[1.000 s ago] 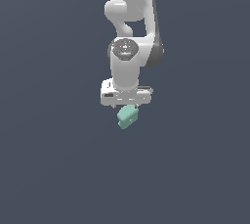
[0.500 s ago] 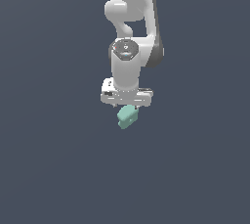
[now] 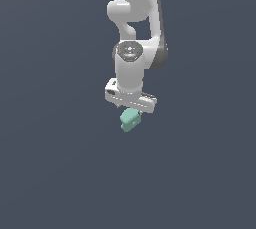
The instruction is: Pick up the object and move it to a goal position.
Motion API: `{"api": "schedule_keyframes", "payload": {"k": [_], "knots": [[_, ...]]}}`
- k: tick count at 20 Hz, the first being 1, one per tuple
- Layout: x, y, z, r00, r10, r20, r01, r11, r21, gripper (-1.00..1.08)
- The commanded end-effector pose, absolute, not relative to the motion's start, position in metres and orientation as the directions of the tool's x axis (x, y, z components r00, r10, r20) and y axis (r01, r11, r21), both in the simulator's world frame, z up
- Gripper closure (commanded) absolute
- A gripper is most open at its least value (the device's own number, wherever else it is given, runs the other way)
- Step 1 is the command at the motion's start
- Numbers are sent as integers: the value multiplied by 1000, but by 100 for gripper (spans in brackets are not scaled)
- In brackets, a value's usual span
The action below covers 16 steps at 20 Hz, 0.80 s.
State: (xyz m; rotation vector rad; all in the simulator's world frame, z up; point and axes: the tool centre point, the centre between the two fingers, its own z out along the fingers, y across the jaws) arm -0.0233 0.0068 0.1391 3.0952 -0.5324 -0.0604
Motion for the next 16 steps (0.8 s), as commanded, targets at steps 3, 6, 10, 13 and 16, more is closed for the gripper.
{"api": "schedule_keyframes", "payload": {"k": [3,6,10,13,16], "knots": [[-24,8,137,894,-447,-29,-447,-895,9,-92],[-24,8,136,856,-517,-23,-517,-856,9,-92],[-25,9,134,796,-605,-15,-605,-796,7,-92],[-25,9,133,753,-658,-10,-658,-753,6,-92],[-26,10,132,715,-699,-6,-699,-715,4,-92]]}}
